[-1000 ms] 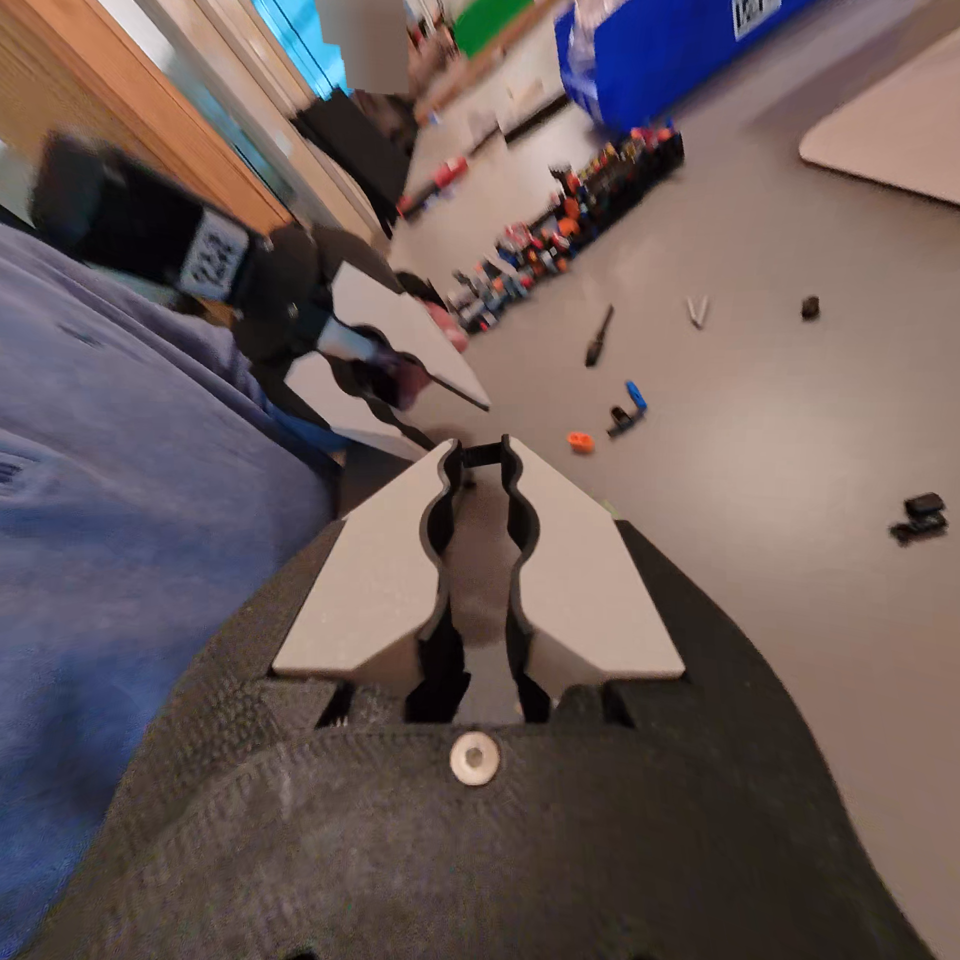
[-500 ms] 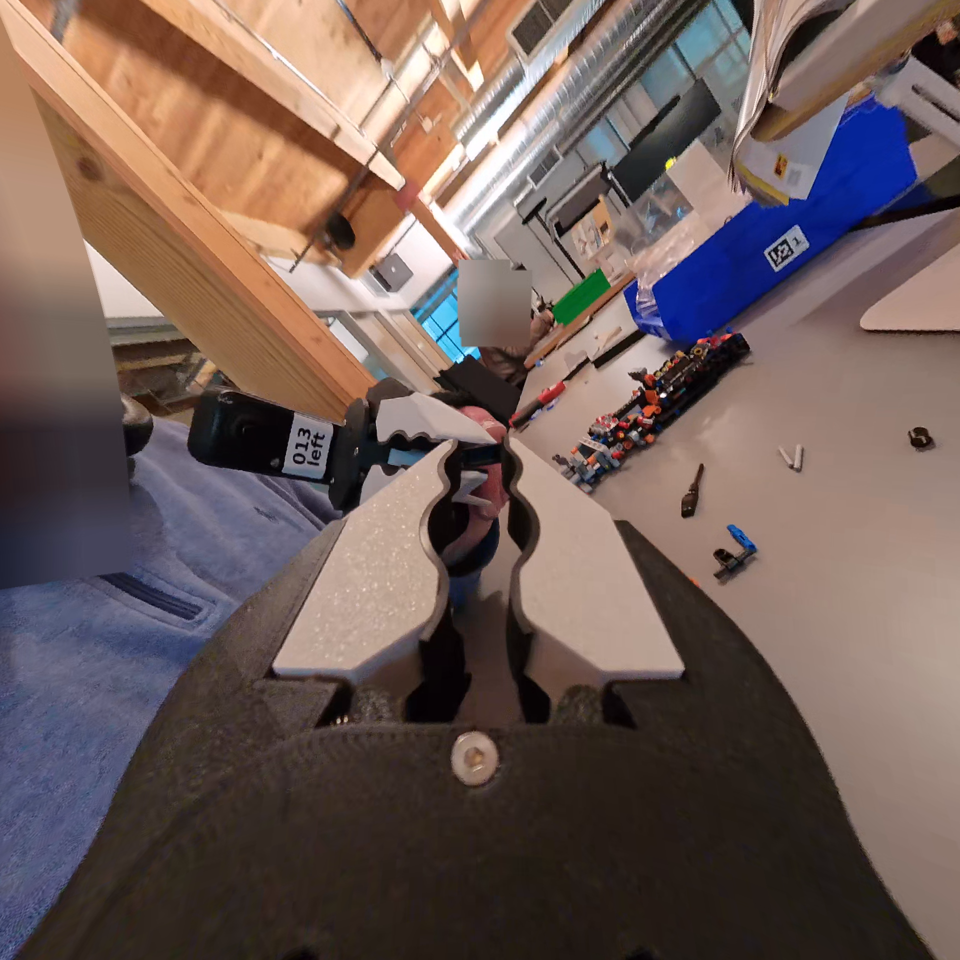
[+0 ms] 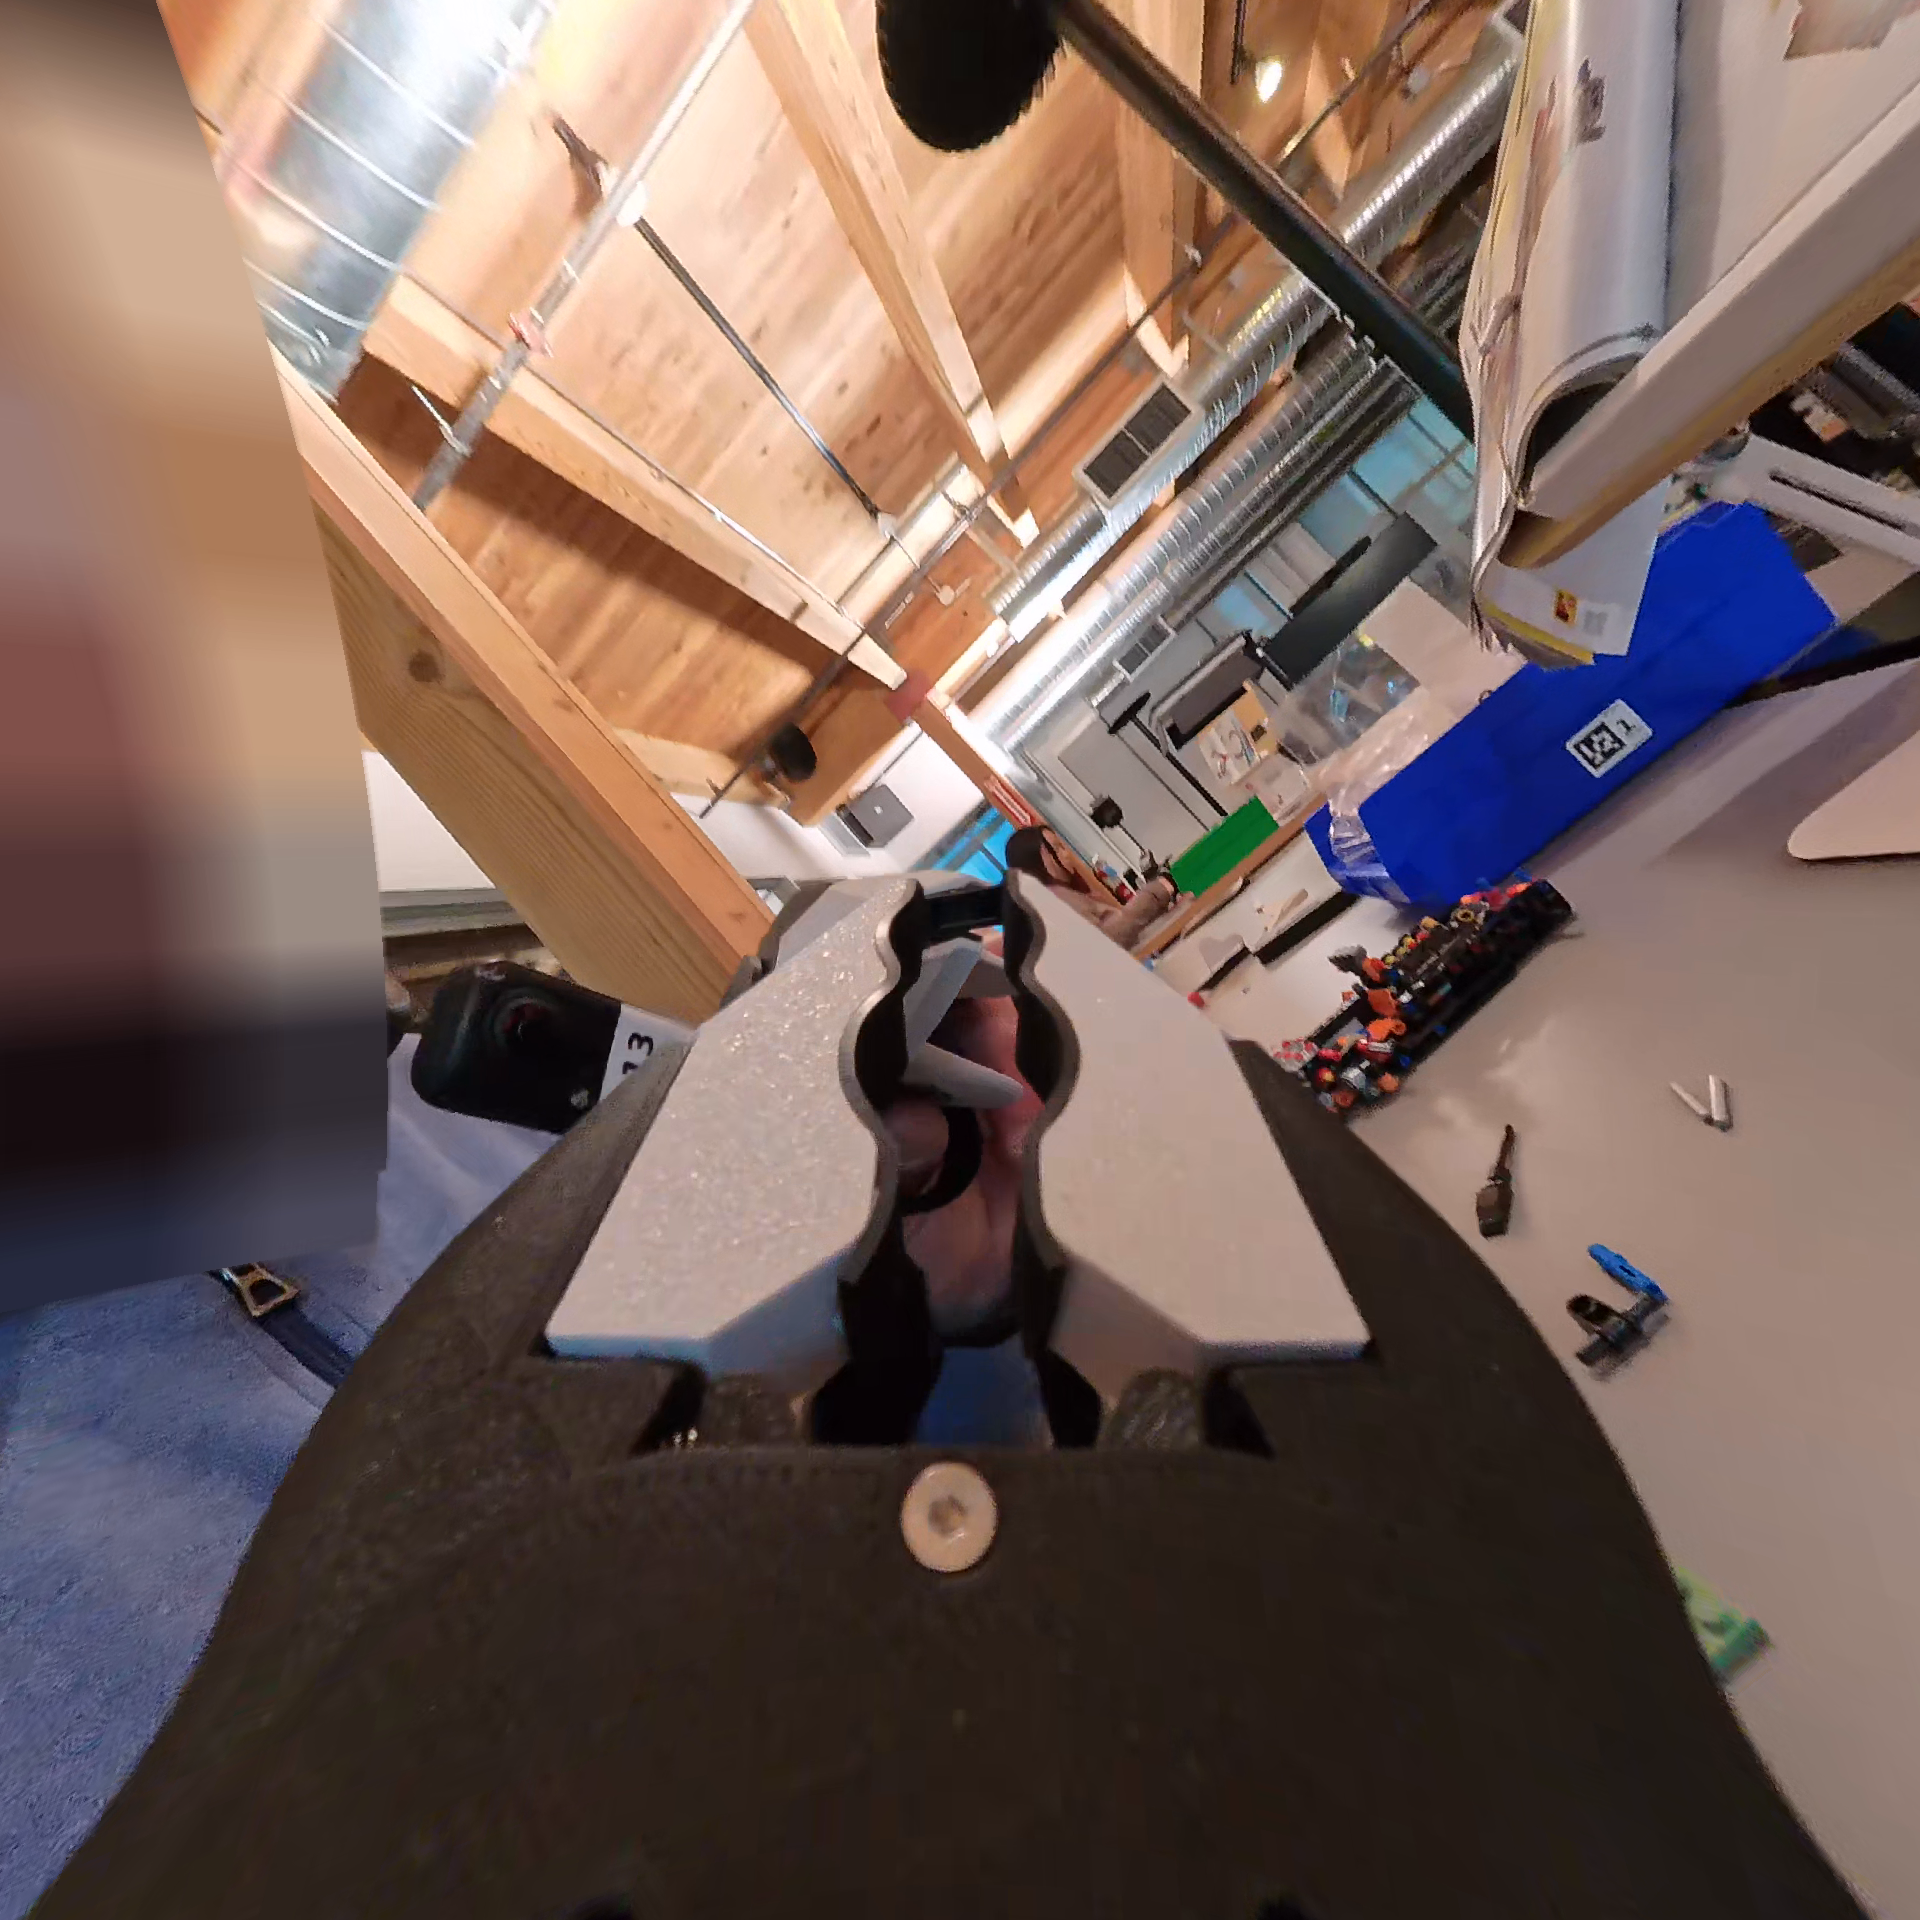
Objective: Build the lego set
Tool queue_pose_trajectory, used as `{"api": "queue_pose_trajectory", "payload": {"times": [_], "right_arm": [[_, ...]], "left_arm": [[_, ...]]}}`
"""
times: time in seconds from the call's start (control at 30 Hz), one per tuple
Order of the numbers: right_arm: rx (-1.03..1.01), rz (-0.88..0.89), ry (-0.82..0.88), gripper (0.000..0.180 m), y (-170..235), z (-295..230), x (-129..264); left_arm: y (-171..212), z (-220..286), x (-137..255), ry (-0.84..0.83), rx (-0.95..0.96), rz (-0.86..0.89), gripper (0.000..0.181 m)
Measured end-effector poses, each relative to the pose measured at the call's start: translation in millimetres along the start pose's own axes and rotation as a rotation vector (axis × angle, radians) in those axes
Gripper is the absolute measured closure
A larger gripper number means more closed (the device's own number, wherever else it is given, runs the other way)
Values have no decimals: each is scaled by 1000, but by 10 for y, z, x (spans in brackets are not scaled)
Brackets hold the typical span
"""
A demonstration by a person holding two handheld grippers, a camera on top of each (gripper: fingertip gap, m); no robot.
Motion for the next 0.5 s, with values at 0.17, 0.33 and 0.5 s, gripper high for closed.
{"api": "queue_pose_trajectory", "payload": {"times": [0.17, 0.33, 0.5], "right_arm": [[-25, 32, 8, 167, 14, -33, -4], [-34, 13, 6, 167, 30, -39, -1], [-28, -51, 4, 167, 26, -43, 37]], "left_arm": [[-20, 14, 32, -29, -23, 0, 178], [-14, 26, 63, -23, -98, 4, 180], [-6, 28, 69, 63, -287, 14, 181]]}}
Point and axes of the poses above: each gripper's, where its closed fingertips meet, x back along the fingers, y out of its underside, z = x × y across the jaws, the point moved 5 cm from there along x, back along the fingers, and after that the axes turned 5 degrees about y, right-handed, at the moved point
